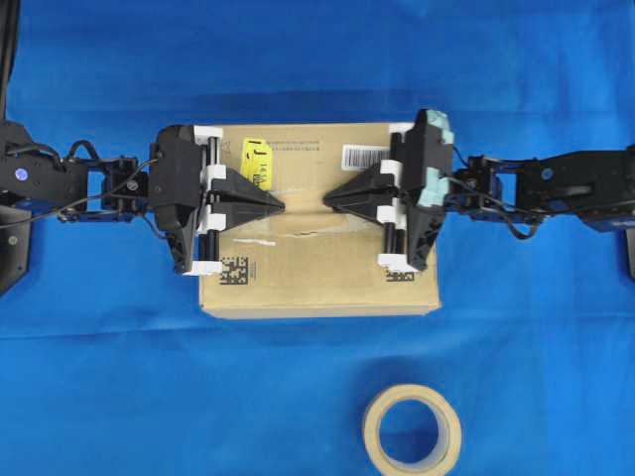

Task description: Apply tape along the seams of the closed cardboard box to seal it securely.

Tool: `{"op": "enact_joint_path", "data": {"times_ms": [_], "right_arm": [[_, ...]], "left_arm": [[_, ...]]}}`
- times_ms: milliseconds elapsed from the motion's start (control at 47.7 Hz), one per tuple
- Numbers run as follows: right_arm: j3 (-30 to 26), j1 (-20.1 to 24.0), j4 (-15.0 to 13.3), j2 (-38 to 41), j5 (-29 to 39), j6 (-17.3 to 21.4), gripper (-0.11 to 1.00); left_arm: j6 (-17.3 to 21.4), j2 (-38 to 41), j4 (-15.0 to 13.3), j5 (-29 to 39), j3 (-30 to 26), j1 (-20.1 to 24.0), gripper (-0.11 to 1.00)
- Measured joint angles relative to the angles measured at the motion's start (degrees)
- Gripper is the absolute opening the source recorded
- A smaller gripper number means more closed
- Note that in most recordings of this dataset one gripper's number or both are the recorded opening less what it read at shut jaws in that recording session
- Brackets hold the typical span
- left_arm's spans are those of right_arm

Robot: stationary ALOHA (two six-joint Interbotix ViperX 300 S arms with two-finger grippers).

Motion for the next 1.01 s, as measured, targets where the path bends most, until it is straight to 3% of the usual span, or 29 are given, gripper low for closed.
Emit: {"op": "enact_joint_path", "data": {"times_ms": [293, 566, 1006], "right_arm": [[3.0, 0.1, 0.9, -5.4, 0.6, -0.7, 0.00], [2.2, 0.1, 0.2, -11.2, 0.4, -3.1, 0.00], [-6.6, -0.6, 0.0, 0.2, 0.3, -3.6, 0.00]], "left_arm": [[0.3, -3.8, 0.0, 0.6, 2.2, 0.1, 0.00], [4.6, -8.2, 0.1, -0.3, -0.1, -0.2, 0.00], [6.7, 2.0, 0.1, -2.2, -6.6, -3.3, 0.00]]}}
